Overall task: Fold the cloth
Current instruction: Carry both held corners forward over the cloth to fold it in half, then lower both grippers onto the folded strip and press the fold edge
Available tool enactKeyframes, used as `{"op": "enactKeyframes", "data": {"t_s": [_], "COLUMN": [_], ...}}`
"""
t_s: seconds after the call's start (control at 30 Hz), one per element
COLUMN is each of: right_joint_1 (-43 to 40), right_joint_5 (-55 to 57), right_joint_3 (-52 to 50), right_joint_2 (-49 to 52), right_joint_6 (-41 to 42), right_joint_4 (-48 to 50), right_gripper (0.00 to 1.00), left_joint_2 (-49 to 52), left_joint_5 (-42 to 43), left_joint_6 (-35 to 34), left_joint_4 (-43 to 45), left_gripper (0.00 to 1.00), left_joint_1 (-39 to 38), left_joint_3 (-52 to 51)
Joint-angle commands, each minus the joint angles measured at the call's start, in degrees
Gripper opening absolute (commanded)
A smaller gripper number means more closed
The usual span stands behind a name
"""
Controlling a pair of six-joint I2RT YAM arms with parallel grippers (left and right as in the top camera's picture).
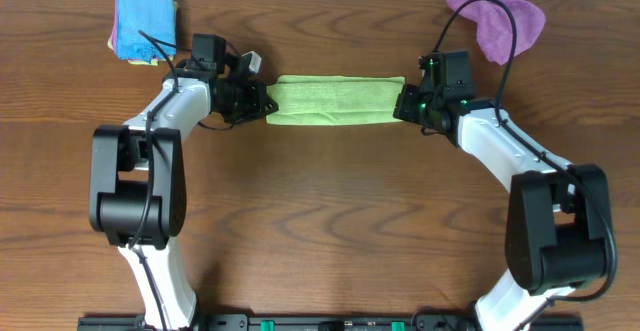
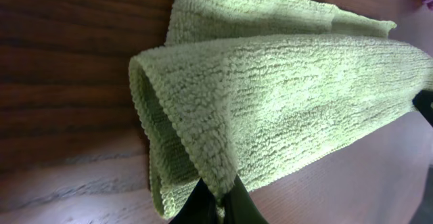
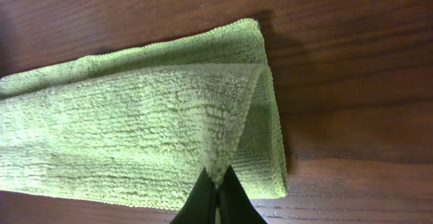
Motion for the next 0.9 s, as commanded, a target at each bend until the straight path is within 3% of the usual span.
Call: {"op": "enactKeyframes", "data": {"t_s": [0.0,0.23,0.27,0.3,0.33,0.37,0.43,0.47,0.5,0.73,0.83,0.87], "right_joint_1": [-0.37,-0.37,-0.37,-0.37,-0.37,-0.37,-0.39,-0.44,-0.44,-0.44,-0.37,-0.37], "right_joint_5": [0.81,1.01,1.01,1.01,0.98,0.98,0.76,0.76,0.74,-1.51,-2.4,-2.6], "right_joint_3": [1.14,1.09,1.09,1.09,1.09,1.11,1.11,1.11,1.11,1.92,2.91,3.1], "right_joint_2": [0.28,1.42,1.62,1.7,1.7,1.7,1.68,1.68,1.68,-0.44,-2.97,-3.96], "right_joint_6": [-0.59,-0.57,-0.57,-0.55,-0.57,-0.57,-0.57,-0.57,-0.57,-0.59,-0.61,-0.61], "right_joint_4": [-0.24,-0.17,-0.17,-0.13,-0.04,0.2,0.33,0.31,0.28,0.26,0.07,0.02], "right_gripper": [0.01,0.02,0.04,0.18,0.46,0.63,0.74,0.86,0.9,0.91,0.85,0.77], "left_joint_2": [-2.1,-2.1,-2.1,-2.1,-2.1,-2.1,-2.1,-2.1,-2.19,-6.38,-10.99,-12.46], "left_joint_5": [-2.54,-2.56,-2.56,-2.56,-2.56,-2.56,-2.56,-2.54,-2.54,-2.54,-2.58,-2.73], "left_joint_6": [2.1,2.1,2.1,2.1,2.1,2.1,2.12,2.12,2.12,4.07,8.0,9.53], "left_joint_4": [-0.74,-1.03,-1.22,-1.57,-1.79,-1.99,-2.1,-2.12,-2.14,-2.93,-3.87,-4.13], "left_gripper": [0.06,0.05,0.11,0.41,0.71,0.84,0.91,0.97,0.98,0.96,0.88,0.82], "left_joint_1": [0.09,0.07,0.07,0.07,0.07,0.07,0.09,0.15,0.22,0.31,0.17,0.04], "left_joint_3": [1.09,1.09,1.09,1.09,1.09,1.09,1.09,1.09,1.09,1.11,1.11,1.11]}}
